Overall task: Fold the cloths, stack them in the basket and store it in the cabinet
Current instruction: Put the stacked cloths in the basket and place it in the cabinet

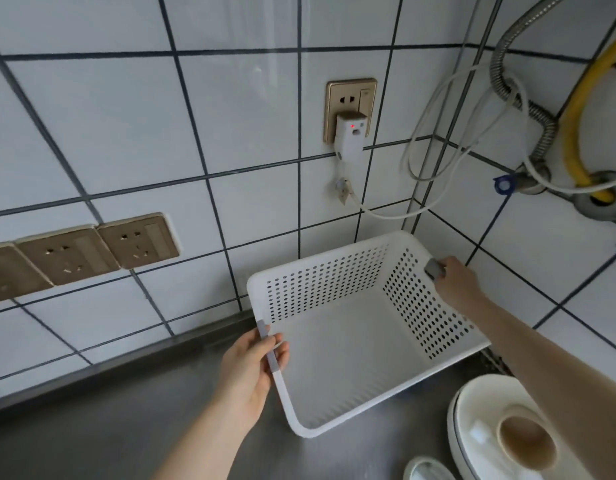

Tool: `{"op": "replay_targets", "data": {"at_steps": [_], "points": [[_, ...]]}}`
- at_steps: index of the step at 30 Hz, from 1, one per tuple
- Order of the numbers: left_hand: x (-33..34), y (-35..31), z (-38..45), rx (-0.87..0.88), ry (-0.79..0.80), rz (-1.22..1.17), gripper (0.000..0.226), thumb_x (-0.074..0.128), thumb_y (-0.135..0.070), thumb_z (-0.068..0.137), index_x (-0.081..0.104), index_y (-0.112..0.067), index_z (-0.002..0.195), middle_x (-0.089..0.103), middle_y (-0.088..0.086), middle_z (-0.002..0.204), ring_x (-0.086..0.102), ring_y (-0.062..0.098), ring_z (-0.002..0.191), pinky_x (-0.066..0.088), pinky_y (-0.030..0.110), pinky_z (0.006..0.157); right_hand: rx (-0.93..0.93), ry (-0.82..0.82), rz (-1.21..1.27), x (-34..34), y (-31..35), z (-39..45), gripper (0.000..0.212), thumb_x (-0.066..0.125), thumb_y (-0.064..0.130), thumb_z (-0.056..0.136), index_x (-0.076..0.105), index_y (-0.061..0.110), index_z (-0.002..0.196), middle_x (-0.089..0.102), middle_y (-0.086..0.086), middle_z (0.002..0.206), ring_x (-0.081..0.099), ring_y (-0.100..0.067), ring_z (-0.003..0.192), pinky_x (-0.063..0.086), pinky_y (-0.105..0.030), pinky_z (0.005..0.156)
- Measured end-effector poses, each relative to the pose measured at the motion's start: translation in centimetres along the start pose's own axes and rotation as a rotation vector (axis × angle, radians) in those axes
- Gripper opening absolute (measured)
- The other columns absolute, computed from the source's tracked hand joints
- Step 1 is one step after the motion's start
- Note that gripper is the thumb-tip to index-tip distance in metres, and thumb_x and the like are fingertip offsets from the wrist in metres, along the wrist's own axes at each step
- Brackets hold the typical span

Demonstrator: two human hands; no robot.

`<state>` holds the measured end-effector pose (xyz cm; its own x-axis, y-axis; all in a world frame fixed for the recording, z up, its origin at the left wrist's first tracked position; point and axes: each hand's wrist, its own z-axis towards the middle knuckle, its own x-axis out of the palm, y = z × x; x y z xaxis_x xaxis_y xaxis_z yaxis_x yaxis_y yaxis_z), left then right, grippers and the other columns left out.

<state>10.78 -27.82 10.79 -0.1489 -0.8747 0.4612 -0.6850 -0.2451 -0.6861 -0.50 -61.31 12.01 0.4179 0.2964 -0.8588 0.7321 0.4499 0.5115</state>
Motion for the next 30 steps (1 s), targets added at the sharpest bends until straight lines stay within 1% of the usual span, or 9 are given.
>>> {"op": "replay_targets", "data": {"at_steps": [3, 5, 7, 9, 13, 16, 20, 24, 30], "points": [[-1.9, -1.4, -2.6, 0.034, -0.013, 0.005, 0.022, 0.054, 0.005, 0.090, 0.059, 0.001, 0.112, 0.066, 0.017, 0.099, 0.065, 0.024, 0.085, 0.056, 0.033, 0.074, -0.045, -0.014, -0.029, -0.2, 1.3, -2.2, 0.031, 0.043, 0.028, 0.099, 0.053, 0.004, 0.115, 0.059, -0.013, 0.089, 0.053, -0.024, 0.071, 0.043, -0.030, 0.057], [-3.5, -2.2, -4.8, 0.053, -0.036, 0.002, 0.019, 0.053, 0.005, 0.091, 0.060, 0.000, 0.107, 0.066, 0.017, 0.101, 0.065, 0.024, 0.087, 0.054, 0.034, 0.080, -0.062, 0.000, -0.060, 0.0, 2.4, -4.0, 0.028, 0.043, 0.028, 0.100, 0.055, 0.005, 0.110, 0.058, -0.010, 0.084, 0.052, -0.022, 0.066, 0.037, -0.027, 0.053], [-5.6, -2.9, -7.1, 0.074, -0.067, -0.007, 0.017, 0.053, 0.005, 0.090, 0.061, -0.001, 0.105, 0.066, 0.017, 0.100, 0.065, 0.023, 0.088, 0.053, 0.034, 0.084, -0.076, 0.051, -0.086, 0.4, 3.6, -6.1, 0.020, 0.042, 0.024, 0.100, 0.053, 0.009, 0.105, 0.059, -0.011, 0.083, 0.054, -0.024, 0.067, 0.037, -0.027, 0.057], [-8.1, -3.6, -9.3, 0.092, -0.095, 0.008, 0.015, 0.055, 0.004, 0.090, 0.062, -0.001, 0.101, 0.067, 0.017, 0.100, 0.065, 0.024, 0.090, 0.053, 0.035, 0.087, -0.076, 0.098, -0.090, 1.2, 4.9, -8.7, 0.027, 0.042, 0.028, 0.100, 0.058, 0.007, 0.105, 0.061, -0.012, 0.079, 0.055, -0.023, 0.062, 0.036, -0.025, 0.051], [-12.9, -4.8, -11.9, 0.111, -0.160, 0.051, 0.018, 0.058, 0.001, 0.088, 0.062, 0.000, 0.105, 0.067, 0.018, 0.103, 0.065, 0.024, 0.092, 0.052, 0.036, 0.088, -0.097, 0.181, -0.019, 3.2, 7.0, -13.9, 0.026, 0.044, 0.027, 0.099, 0.059, 0.006, 0.101, 0.060, -0.006, 0.071, 0.056, -0.017, 0.055, 0.037, -0.023, 0.044], [-16.4, -5.3, -13.4, 0.119, -0.203, 0.083, 0.024, 0.059, 0.001, 0.087, 0.061, 0.000, 0.111, 0.067, 0.018, 0.104, 0.065, 0.023, 0.089, 0.052, 0.035, 0.084, -0.133, 0.231, -0.014, 5.0, 8.3, -17.4, 0.020, 0.043, 0.024, 0.099, 0.054, 0.007, 0.105, 0.059, -0.007, 0.077, 0.059, -0.017, 0.060, 0.040, -0.022, 0.046], [-19.6, -5.9, -14.2, 0.171, -0.232, 0.203, 0.021, 0.061, 0.001, 0.086, 0.064, 0.000, 0.107, 0.068, 0.016, 0.098, 0.060, 0.022, 0.081, 0.052, 0.030, 0.078, -0.191, 0.288, -0.058, 7.1, 9.4, -19.8, 0.030, 0.040, 0.032, 0.100, 0.052, 0.006, 0.109, 0.061, -0.007, 0.080, 0.062, -0.019, 0.065, 0.047, -0.026, 0.050], [-21.9, -6.4, -13.8, 0.207, -0.261, 0.342, 0.020, 0.064, -0.006, 0.087, 0.067, -0.005, 0.106, 0.070, 0.011, 0.095, 0.061, 0.022, 0.079, 0.052, 0.034, 0.080, -0.214, 0.267, -0.058, 8.1, 10.6, -20.9, 0.029, 0.040, 0.031, 0.100, 0.052, 0.007, 0.111, 0.062, -0.008, 0.085, 0.063, -0.021, 0.070, 0.053, -0.032, 0.057], [-23.3, -6.4, -12.8, 0.243, -0.312, 0.451, 0.021, 0.061, -0.010, 0.091, 0.066, -0.006, 0.110, 0.070, 0.013, 0.097, 0.064, 0.020, 0.078, 0.052, 0.030, 0.073, -0.235, 0.196, -0.065, 9.5, 11.6, -21.4, 0.032, 0.037, 0.033, 0.101, 0.056, 0.007, 0.108, 0.061, -0.007, 0.086, 0.062, -0.021, 0.070, 0.057, -0.040, 0.064]]}}
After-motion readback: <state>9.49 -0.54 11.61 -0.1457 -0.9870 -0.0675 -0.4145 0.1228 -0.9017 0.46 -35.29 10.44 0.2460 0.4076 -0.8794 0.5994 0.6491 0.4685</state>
